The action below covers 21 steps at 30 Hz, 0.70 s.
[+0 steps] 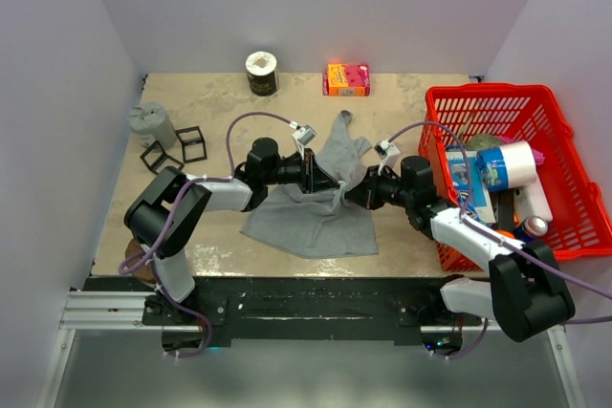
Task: Pin the brooch onto the clothing
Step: Cross the brooch over the flattened clothing.
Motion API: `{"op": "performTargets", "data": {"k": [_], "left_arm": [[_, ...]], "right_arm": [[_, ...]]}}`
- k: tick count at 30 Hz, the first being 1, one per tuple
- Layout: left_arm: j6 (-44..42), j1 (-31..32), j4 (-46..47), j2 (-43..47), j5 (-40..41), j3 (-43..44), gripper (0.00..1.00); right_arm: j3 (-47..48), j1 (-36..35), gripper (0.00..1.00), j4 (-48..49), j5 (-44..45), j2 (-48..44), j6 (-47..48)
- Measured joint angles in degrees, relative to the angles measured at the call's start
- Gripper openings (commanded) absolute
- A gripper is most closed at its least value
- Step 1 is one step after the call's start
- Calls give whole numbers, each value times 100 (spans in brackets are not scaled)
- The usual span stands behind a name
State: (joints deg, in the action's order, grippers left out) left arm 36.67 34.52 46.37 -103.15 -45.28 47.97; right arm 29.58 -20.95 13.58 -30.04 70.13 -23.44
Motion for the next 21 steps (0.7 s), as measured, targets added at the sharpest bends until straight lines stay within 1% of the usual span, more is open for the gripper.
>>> {"op": "performTargets", "data": {"k": [11,21], "left_arm": [[293,-2,378,-46,-24,-101,0],[522,-20,763,-101,-48,-170,0]], "right_arm": [[-101,0,0,275,-227,127,-125],[-114,-81,0,452,-260,219,-236]]}}
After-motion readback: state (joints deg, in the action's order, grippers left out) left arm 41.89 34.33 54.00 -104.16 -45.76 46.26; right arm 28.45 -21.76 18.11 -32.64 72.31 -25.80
